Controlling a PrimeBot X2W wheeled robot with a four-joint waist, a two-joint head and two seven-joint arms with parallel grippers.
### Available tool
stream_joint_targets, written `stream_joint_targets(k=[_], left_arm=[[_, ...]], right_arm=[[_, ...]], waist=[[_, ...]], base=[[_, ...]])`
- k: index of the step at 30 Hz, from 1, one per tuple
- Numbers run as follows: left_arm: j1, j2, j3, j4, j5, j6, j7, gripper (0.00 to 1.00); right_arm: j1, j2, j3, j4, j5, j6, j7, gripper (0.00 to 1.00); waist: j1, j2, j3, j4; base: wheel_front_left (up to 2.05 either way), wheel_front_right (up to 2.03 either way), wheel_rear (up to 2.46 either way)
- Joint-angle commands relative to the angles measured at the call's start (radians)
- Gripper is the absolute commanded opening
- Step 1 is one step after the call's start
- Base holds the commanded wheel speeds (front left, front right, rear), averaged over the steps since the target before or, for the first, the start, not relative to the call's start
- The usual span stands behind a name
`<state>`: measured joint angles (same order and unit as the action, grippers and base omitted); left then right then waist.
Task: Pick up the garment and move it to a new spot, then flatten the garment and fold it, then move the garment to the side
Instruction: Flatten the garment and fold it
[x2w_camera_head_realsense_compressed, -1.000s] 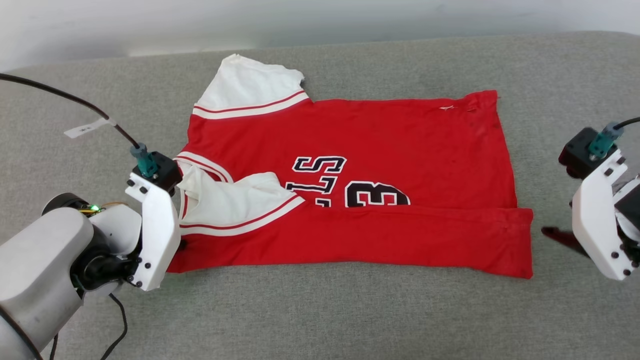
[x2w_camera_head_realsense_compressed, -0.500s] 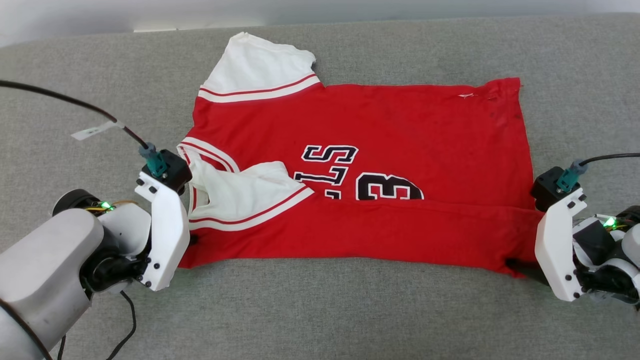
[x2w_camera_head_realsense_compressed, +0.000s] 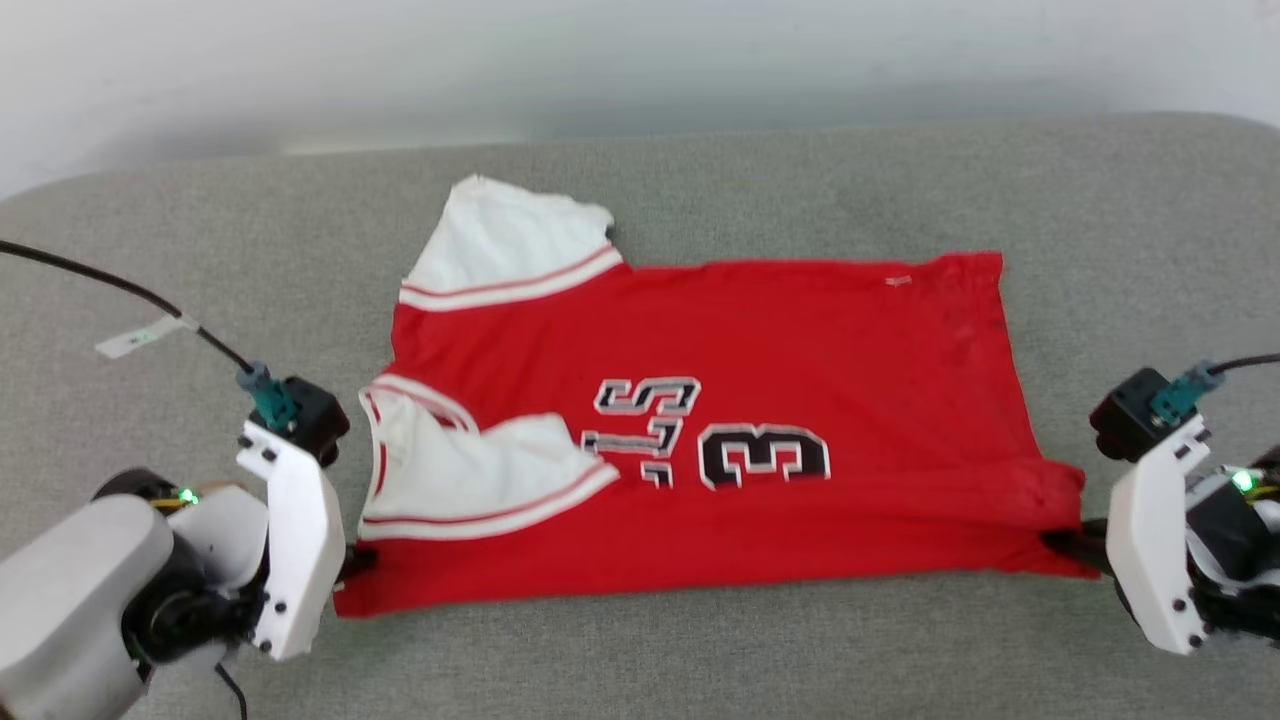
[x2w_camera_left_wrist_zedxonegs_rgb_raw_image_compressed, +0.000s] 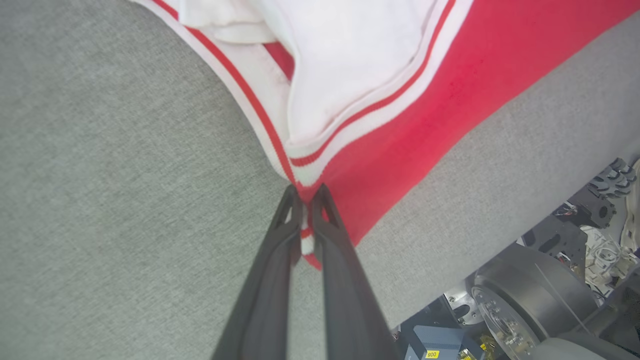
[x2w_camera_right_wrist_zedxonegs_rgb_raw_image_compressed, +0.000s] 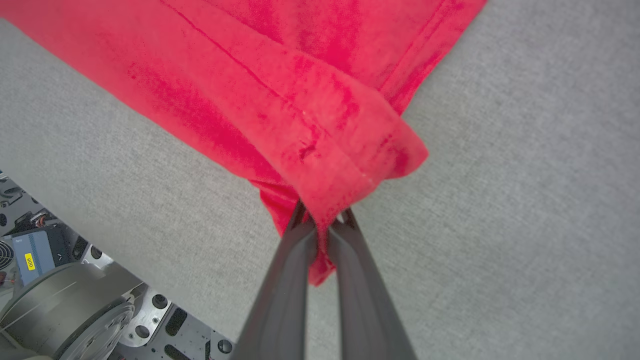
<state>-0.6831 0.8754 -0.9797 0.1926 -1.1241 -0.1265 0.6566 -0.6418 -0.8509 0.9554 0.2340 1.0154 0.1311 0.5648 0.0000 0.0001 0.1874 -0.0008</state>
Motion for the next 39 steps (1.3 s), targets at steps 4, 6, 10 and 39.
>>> stream_joint_targets(k=[4,6,10,39], left_arm=[[0.07,0.039,-0.007,-0.069,-0.033,0.02,0.002,0.0],[0.096,0.057,-0.015,-0.097,-0.037,0.03,0.003,0.0],[0.152,0.068,-0.034,-0.134,-0.047,0.052,-0.008,0.0],[-0.107,0.016,0.152,-0.047,0.18,0.15,-0.355,1.0]], right_arm=[[0.06,-0.082,-0.007,-0.069,0.034,-0.001,0.009,0.0],[0.09,-0.11,-0.011,-0.087,0.046,-0.001,0.016,0.0],[0.145,-0.129,-0.006,-0.098,0.057,-0.001,0.022,0.0],[0.298,0.234,-0.641,-0.149,-0.534,-0.001,-0.666,1.0]], waist=[[0.0,-0.0001,-0.05,-0.004],[0.0,-0.0001,-0.056,-0.004],[0.0,-0.0001,-0.053,-0.005],[0.0,-0.0001,0.023,-0.073]], base=[[0.0,0.0,0.0],[0.0,0.0,0.0],[0.0,0.0,0.0],[0.0,0.0,0.0]])
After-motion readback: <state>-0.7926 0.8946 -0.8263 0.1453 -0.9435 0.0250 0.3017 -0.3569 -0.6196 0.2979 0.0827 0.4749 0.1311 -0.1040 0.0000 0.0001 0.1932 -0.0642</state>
